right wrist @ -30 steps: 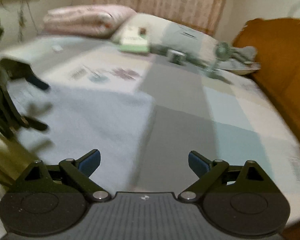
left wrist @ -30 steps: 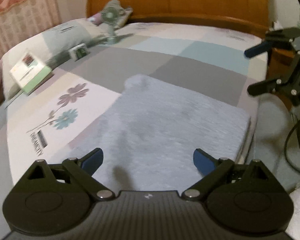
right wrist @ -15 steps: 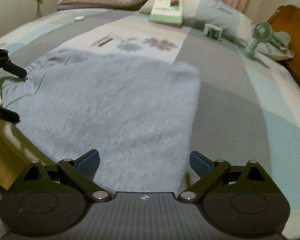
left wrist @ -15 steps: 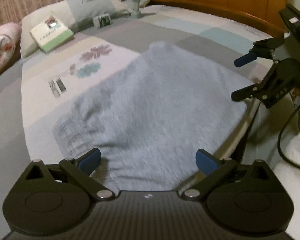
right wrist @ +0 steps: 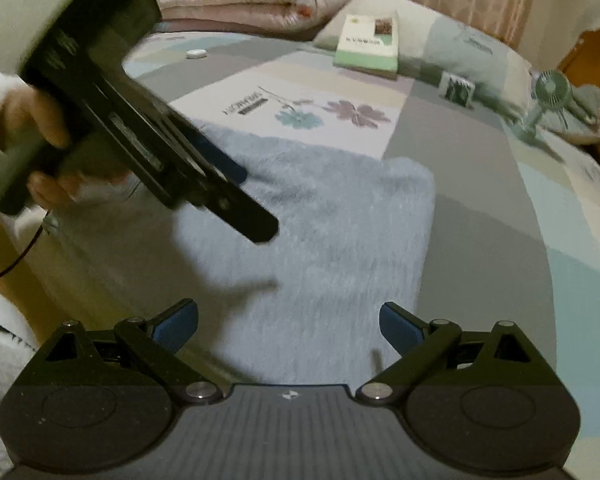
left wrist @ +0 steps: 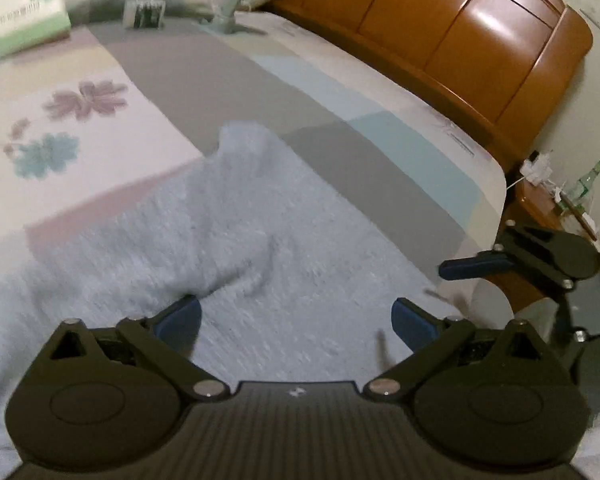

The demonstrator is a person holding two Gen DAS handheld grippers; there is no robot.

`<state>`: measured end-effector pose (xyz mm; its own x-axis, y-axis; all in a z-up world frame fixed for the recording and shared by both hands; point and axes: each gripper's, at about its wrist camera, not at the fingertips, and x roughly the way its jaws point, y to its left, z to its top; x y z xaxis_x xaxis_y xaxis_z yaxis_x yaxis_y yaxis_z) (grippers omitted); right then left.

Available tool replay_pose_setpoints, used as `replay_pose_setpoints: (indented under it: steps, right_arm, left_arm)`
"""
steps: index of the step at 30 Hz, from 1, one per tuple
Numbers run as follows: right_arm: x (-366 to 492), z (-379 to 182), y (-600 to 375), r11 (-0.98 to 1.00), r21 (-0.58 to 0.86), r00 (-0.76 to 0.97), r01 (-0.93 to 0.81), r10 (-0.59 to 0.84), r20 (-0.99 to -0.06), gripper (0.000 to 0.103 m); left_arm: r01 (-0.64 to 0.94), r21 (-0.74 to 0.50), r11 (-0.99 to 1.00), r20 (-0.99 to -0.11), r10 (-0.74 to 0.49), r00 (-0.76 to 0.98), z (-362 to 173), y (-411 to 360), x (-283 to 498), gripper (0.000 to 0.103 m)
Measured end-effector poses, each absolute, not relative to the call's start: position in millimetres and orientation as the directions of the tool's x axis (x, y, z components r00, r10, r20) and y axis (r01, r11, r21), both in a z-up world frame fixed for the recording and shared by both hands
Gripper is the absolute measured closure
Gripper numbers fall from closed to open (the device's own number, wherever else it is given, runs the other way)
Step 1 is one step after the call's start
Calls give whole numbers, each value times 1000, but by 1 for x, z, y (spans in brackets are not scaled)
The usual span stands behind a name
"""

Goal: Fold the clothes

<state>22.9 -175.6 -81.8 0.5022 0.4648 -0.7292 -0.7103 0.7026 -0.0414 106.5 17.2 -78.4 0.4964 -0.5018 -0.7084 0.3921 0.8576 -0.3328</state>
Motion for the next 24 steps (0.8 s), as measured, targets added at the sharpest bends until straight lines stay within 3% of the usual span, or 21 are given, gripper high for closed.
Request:
replay_pose_setpoints:
  steps: [4,7,17,24]
  right_arm:
    - [27,-85,-181,720,-19,503,-693,465,-728,4]
    - [27,-85,-183,726,-7,506,-687,472,-722,4]
    - [28,-80,-185,731,6,511,-682,483,-711,4]
    - [31,-70,-180,726,19,515,-688,506,-692,4]
  left_arm:
    - [403,-269,875,-738,-456,498,-66,9,102,1]
    - [409,-268,872,-704,-467,535,-48,13,95,1]
    - [266,-271,925,-759,-375,532,-80,17,135,2]
    - [288,-171,942,-711,-321,626,-33,24,90,1]
